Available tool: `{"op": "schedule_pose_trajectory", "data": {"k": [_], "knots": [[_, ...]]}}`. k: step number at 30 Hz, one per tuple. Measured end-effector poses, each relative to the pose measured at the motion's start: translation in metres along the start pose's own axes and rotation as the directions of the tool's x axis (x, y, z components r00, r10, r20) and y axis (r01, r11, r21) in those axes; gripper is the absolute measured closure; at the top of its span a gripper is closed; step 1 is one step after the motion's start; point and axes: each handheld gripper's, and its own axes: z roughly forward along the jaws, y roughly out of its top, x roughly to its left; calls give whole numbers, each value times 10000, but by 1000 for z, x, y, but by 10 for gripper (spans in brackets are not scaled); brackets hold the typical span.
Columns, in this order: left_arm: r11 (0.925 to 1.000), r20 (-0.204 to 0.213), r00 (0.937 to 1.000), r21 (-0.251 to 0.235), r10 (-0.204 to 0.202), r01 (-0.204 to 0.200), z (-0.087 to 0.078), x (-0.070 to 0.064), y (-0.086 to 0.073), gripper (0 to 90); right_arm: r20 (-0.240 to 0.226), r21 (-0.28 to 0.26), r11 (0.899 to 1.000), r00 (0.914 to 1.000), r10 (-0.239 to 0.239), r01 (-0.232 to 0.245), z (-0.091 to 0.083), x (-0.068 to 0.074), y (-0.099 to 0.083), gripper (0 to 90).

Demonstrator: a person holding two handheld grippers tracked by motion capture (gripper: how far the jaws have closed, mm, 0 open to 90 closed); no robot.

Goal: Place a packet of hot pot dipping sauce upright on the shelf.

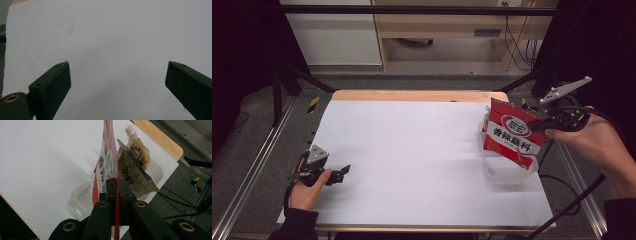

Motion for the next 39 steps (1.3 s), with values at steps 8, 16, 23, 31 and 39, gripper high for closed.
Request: {"op": "schedule_pose_trajectory", "data": {"k": [8, 16, 23, 31, 39], "knots": [[10000, 41, 10000, 21, 13, -13, 0, -1, 0, 64, -111, 71, 9998, 9997, 208, -207, 12, -2, -9, 898], [10000, 59, 10000, 66, 39, -39, 0, -1, 0, 64, -261, 232, 9984, 9983, 513, -507, 30, -5, -20, 898], [10000, 75, 10000, 75, 48, -49, 1, -2, 0, 64, -321, 294, 9958, 9956, 881, -871, 35, -12, -31, 896], [9999, 102, 9999, 131, 75, -76, 2, -3, 0, 64, -255, 381, 9936, 9939, 1072, -1062, 37, -17, -47, 894], [9998, 92, 9999, 167, 74, -75, 2, -3, -1, 64, -258, 580, 9927, 9938, 1078, -1062, 36, -19, -58, 875]]}}
